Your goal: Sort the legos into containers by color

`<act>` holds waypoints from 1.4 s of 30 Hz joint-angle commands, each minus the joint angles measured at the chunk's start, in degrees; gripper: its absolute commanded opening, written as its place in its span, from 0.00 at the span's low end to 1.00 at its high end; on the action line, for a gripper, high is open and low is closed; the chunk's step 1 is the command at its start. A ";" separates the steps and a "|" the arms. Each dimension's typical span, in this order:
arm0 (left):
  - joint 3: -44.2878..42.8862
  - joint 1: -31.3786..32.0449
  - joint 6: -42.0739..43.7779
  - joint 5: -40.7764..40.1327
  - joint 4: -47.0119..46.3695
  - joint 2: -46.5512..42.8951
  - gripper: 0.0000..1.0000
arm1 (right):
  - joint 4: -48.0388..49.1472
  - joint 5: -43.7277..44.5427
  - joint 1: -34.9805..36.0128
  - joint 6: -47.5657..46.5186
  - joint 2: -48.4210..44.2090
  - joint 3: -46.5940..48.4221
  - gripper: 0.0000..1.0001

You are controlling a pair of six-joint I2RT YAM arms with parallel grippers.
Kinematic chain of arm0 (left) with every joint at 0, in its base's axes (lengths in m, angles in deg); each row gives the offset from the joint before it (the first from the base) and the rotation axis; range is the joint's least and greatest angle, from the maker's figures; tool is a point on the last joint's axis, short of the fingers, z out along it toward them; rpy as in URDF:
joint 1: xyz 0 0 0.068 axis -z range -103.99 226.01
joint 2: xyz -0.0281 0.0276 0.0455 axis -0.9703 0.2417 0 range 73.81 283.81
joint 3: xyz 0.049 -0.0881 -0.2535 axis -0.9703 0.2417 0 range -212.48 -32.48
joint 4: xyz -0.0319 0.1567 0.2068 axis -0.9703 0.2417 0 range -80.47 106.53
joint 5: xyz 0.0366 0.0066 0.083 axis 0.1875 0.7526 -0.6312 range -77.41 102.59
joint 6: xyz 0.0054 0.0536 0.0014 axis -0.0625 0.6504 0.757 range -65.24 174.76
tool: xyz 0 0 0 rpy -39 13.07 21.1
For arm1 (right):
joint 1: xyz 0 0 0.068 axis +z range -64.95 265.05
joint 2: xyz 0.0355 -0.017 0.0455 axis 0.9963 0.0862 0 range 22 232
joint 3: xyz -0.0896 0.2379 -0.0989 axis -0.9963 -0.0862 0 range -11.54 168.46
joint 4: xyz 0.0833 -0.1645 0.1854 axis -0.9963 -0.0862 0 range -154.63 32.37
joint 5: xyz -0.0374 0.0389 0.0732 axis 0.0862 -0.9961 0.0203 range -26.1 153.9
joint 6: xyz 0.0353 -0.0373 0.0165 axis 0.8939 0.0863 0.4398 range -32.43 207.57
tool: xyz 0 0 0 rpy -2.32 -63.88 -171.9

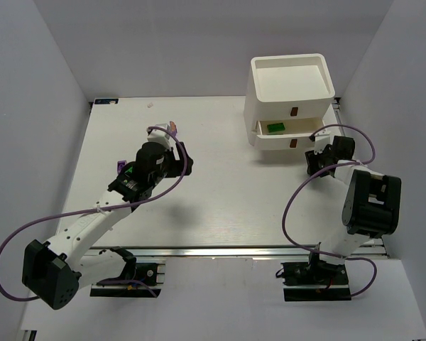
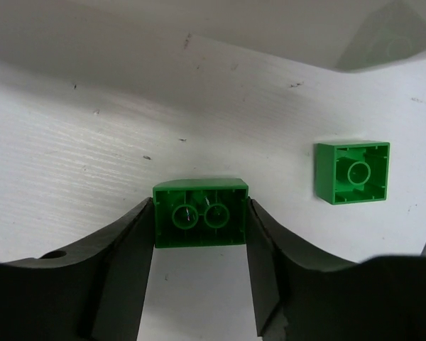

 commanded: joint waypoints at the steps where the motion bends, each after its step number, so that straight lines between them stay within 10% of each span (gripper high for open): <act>1: -2.10 -0.17 -0.15 -1.38 0.46 -1.83 0.88 | -2.00 -3.56 -0.88 -0.34 -0.18 -0.34 0.43; 8: -2.27 -0.17 0.20 -2.09 0.73 -2.18 0.89 | -6.29 -11.88 -1.41 -2.44 -7.73 -2.19 0.12; 16: -2.45 -0.17 1.61 -5.51 3.62 -2.80 0.89 | -20.00 -31.68 -0.71 -8.08 -20.31 7.37 0.08; 23: -1.74 -0.17 1.26 -7.36 4.95 -3.33 0.89 | -10.55 -29.95 1.84 8.78 -18.30 16.17 0.08; 31: -1.48 -0.17 0.12 -8.41 7.14 -3.32 0.89 | -3.32 -18.87 6.15 18.64 -5.03 24.96 0.15; 37: -0.43 -0.17 -1.81 -9.90 8.81 -6.13 0.89 | -6.83 -14.73 6.76 17.59 0.95 30.95 0.61; 42: 0.10 -0.17 -2.96 -10.26 9.34 -6.84 0.90 | -7.09 -14.46 6.15 18.64 -0.53 31.74 0.65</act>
